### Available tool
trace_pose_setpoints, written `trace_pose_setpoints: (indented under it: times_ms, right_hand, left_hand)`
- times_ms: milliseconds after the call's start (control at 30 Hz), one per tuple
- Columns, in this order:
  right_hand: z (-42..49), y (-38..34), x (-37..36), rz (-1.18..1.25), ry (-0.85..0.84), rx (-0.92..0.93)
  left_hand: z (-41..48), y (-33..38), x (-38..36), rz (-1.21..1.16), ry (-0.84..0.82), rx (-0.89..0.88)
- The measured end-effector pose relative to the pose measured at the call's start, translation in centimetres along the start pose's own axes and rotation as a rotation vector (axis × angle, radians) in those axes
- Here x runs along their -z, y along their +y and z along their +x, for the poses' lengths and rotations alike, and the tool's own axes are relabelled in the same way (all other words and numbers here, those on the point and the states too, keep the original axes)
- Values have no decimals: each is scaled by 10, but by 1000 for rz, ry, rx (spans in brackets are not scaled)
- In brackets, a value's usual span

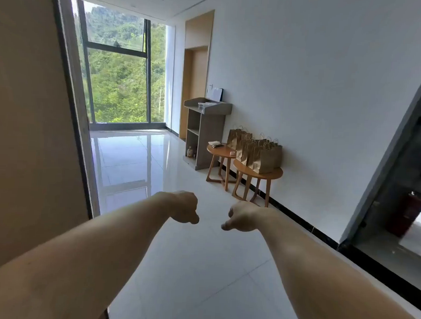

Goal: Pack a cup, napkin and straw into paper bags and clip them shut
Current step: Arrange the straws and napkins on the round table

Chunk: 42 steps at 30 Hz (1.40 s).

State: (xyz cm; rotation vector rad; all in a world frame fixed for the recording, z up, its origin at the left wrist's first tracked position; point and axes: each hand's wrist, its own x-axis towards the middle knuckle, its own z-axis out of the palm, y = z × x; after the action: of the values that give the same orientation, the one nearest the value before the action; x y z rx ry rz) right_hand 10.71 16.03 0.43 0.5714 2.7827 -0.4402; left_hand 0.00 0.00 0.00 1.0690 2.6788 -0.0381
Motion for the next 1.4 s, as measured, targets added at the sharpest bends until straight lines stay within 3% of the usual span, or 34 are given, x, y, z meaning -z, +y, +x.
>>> trace_pose_setpoints:
  times_ms: [300,733,933,1400]
  right_hand:
    - [118,-27,19,30,-53,1]
    - [353,38,63,5,-43,54]
    - [460,61,84,-35,-122,72]
    - [745,-17,147,-79,-184,90]
  left_hand:
    - [115,-61,10,0,-38,-26]
    - [342,-73,23,-37,-61,2]
    - [447,-91,17,-90,-130,66]
    - [693,-256,79,-125,-117,92]
